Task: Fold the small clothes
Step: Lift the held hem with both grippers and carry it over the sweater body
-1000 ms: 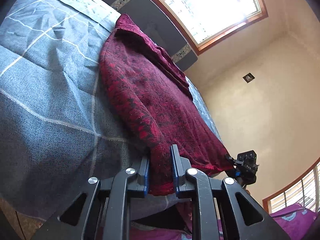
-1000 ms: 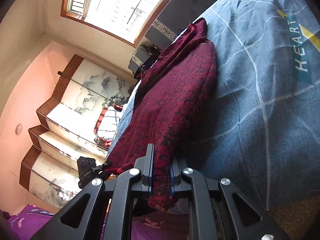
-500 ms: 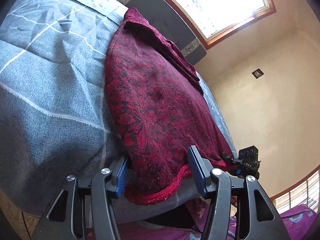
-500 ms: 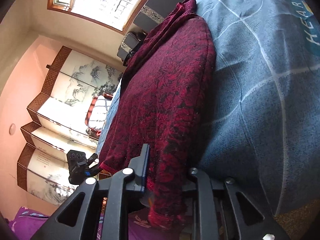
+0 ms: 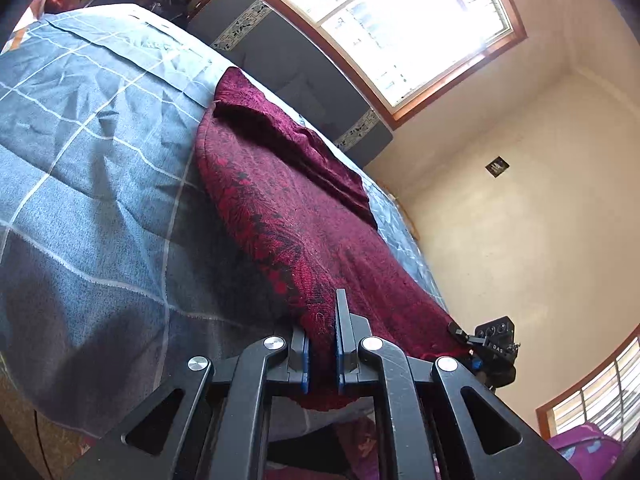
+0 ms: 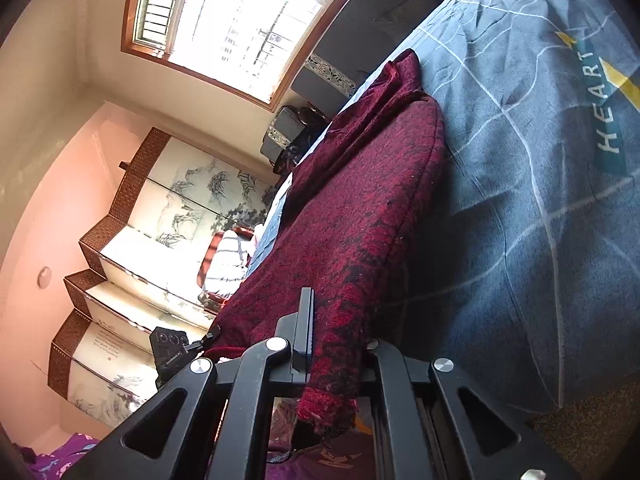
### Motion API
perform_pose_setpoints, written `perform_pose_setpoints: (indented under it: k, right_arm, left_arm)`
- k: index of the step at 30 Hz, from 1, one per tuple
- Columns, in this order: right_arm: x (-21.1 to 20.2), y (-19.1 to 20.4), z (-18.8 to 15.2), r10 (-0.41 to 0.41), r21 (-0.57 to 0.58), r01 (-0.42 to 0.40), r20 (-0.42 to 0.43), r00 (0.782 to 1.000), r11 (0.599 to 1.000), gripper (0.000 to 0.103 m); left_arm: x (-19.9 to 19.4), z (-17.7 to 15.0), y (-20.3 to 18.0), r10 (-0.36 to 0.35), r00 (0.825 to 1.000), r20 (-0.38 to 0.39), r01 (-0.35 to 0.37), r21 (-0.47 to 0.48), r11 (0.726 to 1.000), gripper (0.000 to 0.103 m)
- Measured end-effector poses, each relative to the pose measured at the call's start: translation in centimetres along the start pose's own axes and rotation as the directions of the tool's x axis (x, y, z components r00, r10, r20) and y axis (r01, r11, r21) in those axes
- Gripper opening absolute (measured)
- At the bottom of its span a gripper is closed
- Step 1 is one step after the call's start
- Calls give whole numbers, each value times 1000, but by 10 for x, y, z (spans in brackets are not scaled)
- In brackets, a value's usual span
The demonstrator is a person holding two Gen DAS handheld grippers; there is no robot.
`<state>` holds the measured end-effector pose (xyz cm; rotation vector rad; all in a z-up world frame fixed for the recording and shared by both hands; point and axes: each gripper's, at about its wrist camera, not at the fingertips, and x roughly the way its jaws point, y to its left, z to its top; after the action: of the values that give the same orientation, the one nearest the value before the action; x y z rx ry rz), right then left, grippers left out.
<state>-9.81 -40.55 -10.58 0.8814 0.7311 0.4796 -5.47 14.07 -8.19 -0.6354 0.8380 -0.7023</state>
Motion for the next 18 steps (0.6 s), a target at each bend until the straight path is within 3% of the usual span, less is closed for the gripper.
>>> perform_pose_setpoints:
  k: [9, 18]
  right_arm:
    - [-10, 7, -10, 18, 20, -17, -23, 1000, 1000, 8]
    - [-32, 31, 10, 65, 11, -65, -10, 998, 998, 8]
  left_arm:
    - [-18, -8, 6, -22, 1000, 5, 22, -29, 999, 9]
    - [-41, 2, -19, -57, 998, 38, 56, 8, 998, 9]
